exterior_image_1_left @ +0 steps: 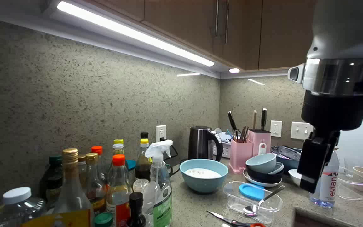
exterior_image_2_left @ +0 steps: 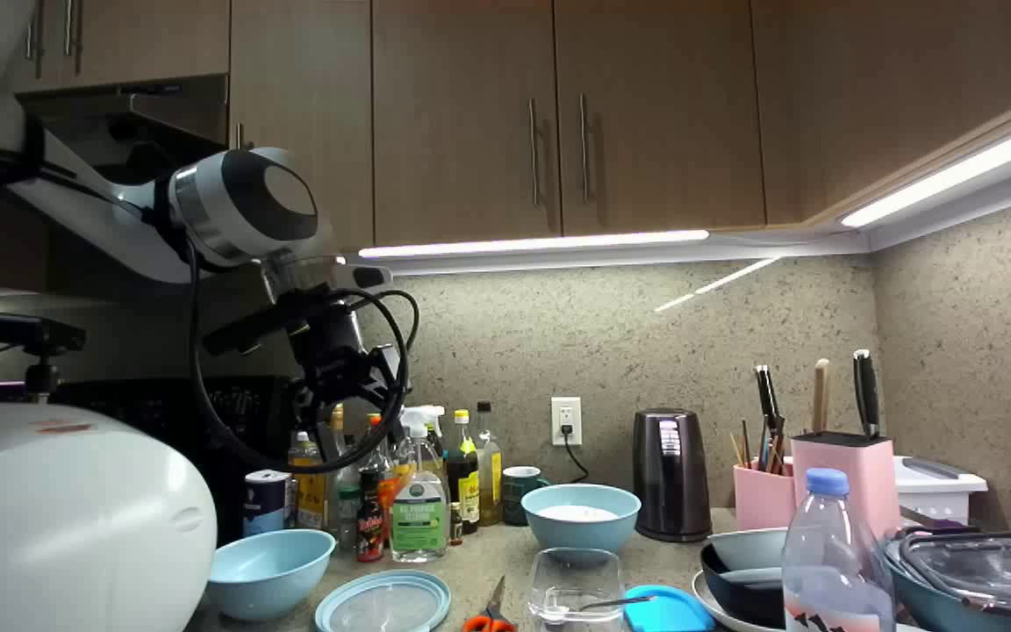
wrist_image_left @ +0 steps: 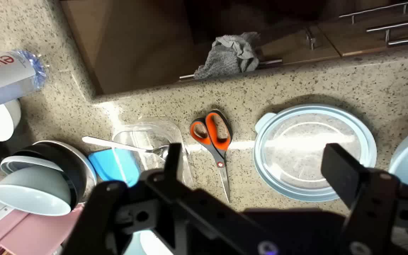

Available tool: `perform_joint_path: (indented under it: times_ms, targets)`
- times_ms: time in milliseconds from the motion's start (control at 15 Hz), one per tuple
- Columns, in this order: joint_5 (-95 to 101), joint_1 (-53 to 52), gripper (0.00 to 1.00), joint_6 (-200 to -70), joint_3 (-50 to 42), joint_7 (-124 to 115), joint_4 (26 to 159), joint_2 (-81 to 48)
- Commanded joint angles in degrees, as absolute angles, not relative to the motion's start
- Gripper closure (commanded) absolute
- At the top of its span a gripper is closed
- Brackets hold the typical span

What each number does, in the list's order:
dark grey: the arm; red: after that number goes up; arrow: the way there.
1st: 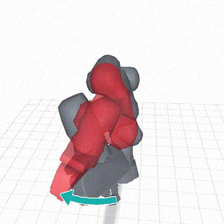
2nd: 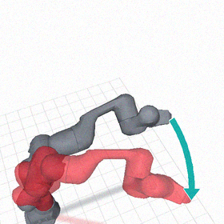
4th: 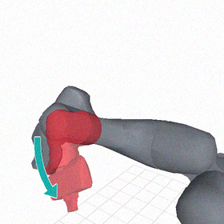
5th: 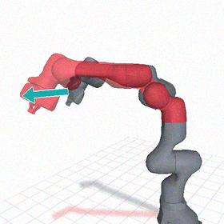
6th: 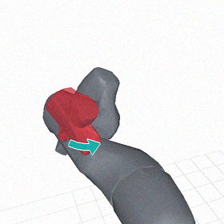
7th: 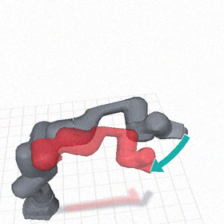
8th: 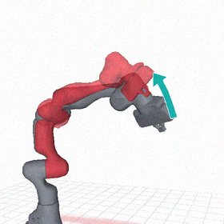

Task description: Open the left door of the drawer.

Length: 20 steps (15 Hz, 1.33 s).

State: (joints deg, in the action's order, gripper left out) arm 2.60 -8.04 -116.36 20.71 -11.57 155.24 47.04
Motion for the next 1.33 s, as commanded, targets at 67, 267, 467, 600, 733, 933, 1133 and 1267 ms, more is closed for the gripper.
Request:
perform_joint_path:
  times_ms: [67, 267, 467, 600, 733, 933, 1133, 1267]
  targets:
    - [3.6, -9.2, 0.00, -116.2, 19.7, -12.4, 155.1, 46.7]
    - [3.6, -9.2, 0.00, -116.2, 19.7, -12.4, 155.1, 46.7]
    - [6.9, -6.8, 0.00, -115.2, 20.4, -13.0, 152.5, 46.0]
    - [11.9, -3.8, 0.00, -114.6, 20.5, -14.0, 148.0, 46.1]
    - [16.0, -1.3, 0.00, -113.7, 20.4, -15.2, 141.9, 45.7]
    - [18.4, 0.9, 0.00, -113.1, 20.4, -16.1, 134.0, 45.2]
    - [17.5, -0.5, 0.00, -113.4, 19.3, -14.6, 134.6, 46.1]
    - [17.6, -0.5, 0.00, -113.3, 19.3, -14.7, 134.2, 45.8]
